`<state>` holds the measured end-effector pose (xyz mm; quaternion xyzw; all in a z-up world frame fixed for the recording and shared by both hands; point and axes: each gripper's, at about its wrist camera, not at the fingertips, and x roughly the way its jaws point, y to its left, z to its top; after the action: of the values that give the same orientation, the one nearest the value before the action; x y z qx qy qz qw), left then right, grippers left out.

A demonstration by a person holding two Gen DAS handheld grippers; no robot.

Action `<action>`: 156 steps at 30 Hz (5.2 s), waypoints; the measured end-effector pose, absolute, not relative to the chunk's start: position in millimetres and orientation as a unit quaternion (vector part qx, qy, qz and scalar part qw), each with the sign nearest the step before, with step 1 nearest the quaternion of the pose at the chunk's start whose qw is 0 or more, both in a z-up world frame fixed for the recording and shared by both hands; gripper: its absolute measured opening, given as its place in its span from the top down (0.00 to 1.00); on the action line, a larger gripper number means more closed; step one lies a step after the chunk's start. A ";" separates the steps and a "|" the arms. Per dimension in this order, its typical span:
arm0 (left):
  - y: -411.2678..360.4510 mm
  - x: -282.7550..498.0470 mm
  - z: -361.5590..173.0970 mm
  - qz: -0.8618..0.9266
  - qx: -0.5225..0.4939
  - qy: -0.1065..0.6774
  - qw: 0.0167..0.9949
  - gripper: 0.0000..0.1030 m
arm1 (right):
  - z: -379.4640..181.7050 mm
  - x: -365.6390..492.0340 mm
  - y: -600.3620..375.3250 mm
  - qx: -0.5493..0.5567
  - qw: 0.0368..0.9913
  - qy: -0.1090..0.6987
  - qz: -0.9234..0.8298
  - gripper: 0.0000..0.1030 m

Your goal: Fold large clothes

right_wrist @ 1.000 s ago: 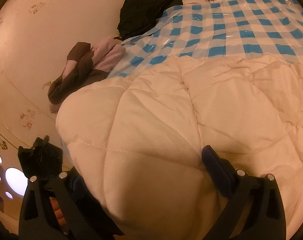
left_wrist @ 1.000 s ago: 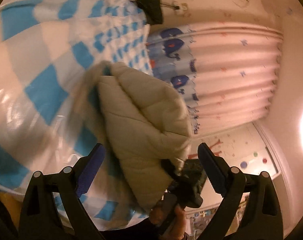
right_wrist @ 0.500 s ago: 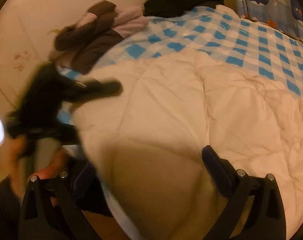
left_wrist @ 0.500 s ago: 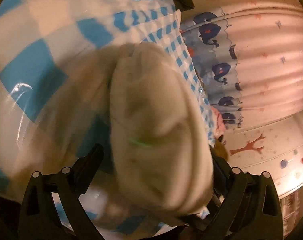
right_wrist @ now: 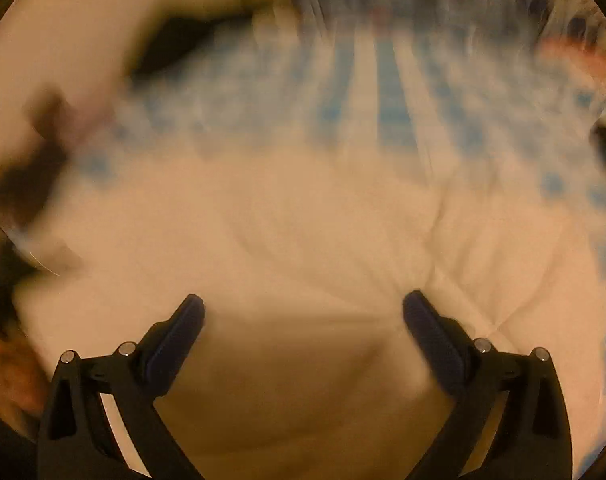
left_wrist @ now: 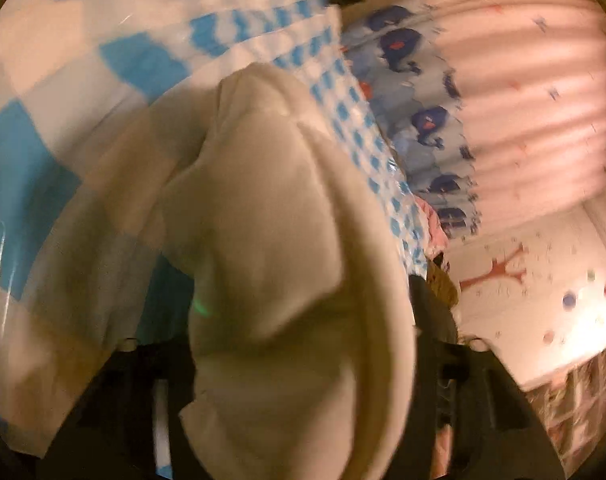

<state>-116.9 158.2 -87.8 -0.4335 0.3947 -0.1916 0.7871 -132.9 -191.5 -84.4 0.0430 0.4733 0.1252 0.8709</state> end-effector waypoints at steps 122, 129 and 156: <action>-259.4 -230.8 11.3 -0.365 0.077 0.310 0.874 0.70 | -115.2 -141.3 -431.9 0.633 0.554 0.310 0.443 0.07; -277.8 -229.0 5.8 -0.358 0.092 0.303 0.878 0.62 | -65.4 -115.9 -447.7 0.512 0.656 0.412 0.370 0.07; -288.6 -252.9 24.5 -0.361 0.118 0.327 0.866 0.41 | -94.9 -72.0 -440.0 0.400 0.709 0.497 0.300 0.07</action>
<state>-252.9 -288.6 24.5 0.1180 0.3268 -0.3606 0.8656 -72.0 -440.0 -94.9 0.4005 0.4971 0.3005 0.7087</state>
